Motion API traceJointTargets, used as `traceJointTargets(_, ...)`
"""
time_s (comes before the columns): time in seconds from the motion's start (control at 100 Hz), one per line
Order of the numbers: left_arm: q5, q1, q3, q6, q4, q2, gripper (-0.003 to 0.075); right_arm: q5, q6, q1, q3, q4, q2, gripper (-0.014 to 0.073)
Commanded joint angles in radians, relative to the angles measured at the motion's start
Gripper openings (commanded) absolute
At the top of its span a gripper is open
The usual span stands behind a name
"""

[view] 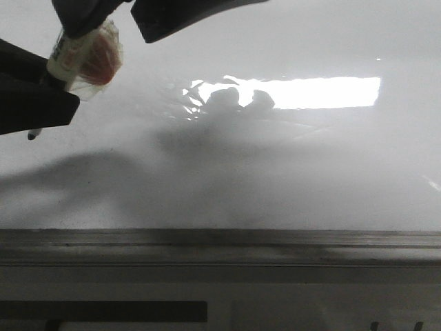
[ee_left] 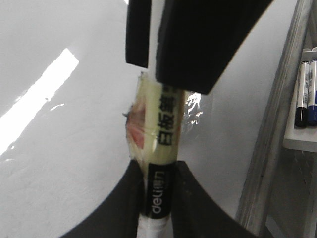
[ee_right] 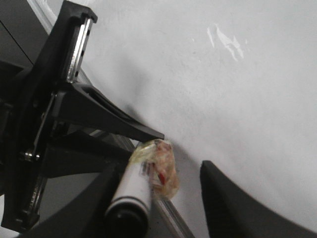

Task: Write number 6 on whiteboard

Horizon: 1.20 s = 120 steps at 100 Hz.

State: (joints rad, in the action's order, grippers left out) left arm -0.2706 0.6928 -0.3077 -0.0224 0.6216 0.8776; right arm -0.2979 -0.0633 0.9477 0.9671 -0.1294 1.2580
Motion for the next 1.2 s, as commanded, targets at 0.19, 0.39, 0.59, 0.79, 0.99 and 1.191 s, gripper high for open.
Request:
traceJointTargets(0.19,-0.071,0.0,-0.025,0.004,-0.016,-0.01,-0.0019,0.078,-0.008,0.011,0.045,-0.007,0.014,0.0276)
traceJointTargets(0.39,-0.071,0.0,-0.025,0.004,-0.016,-0.01,-0.0019,0.08,-0.008,0.011,0.045,-0.004,0.011,-0.0013)
traceJointTargets(0.59,-0.071,0.0,-0.025,0.004,-0.016,-0.01,-0.0019,0.086,-0.008,0.011,0.045,0.001,0.011,-0.007)
traceJointTargets(0.79,-0.071,0.0,-0.025,0.004,-0.018,-0.01,0.0126,0.093,-0.008,0.011,0.045,0.024,0.011,-0.007)
traceJointTargets(0.99,-0.072,0.0,-0.025,0.004,-0.088,-0.032,0.0425,0.089,-0.008,0.011,0.045,0.017,0.011,-0.0071)
traceJointTargets(1.191,0.008,-0.002,-0.025,0.004,-0.325,-0.128,0.0422,0.011,0.026,-0.013,0.077,0.003,0.004,-0.0071)
